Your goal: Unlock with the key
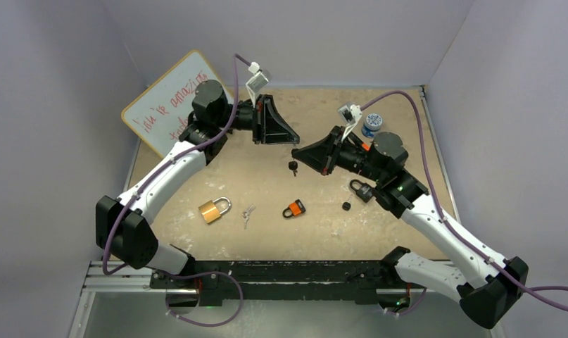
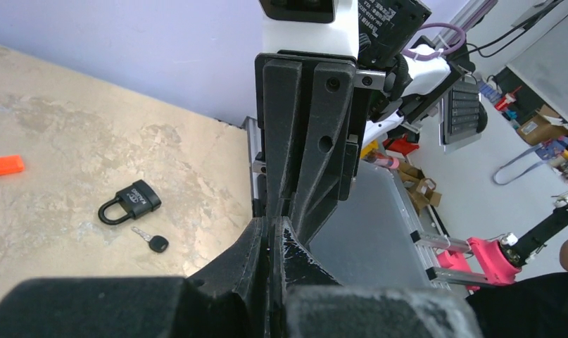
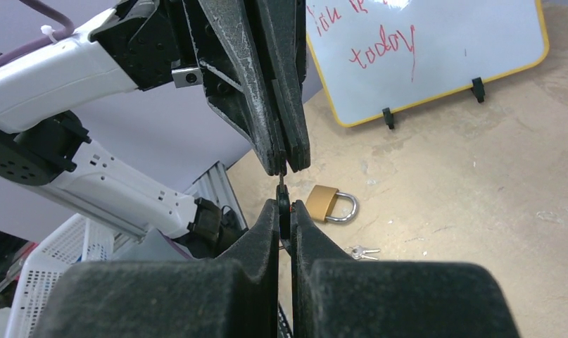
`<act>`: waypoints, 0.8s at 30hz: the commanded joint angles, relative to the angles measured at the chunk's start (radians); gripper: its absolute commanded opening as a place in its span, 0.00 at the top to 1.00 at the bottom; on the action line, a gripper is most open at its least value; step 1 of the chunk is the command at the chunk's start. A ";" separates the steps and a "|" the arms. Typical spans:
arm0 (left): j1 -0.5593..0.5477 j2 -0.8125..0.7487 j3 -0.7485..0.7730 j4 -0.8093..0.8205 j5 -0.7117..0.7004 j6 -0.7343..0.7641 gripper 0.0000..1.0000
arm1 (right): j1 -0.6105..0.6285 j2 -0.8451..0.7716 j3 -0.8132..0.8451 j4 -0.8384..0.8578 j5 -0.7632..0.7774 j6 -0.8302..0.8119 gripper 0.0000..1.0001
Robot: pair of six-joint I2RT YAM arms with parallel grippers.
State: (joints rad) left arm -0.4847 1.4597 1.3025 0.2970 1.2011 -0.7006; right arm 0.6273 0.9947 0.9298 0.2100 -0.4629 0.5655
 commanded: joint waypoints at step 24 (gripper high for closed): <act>-0.201 0.071 -0.396 -0.283 -0.797 -0.548 0.19 | -0.017 -0.032 -0.140 -0.554 0.804 0.089 1.00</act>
State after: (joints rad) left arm -0.5976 1.4479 0.9981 -0.1211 0.3992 -0.9470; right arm 0.6235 0.9501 0.7929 -0.2188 0.1764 0.6090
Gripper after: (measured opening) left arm 0.807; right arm 0.025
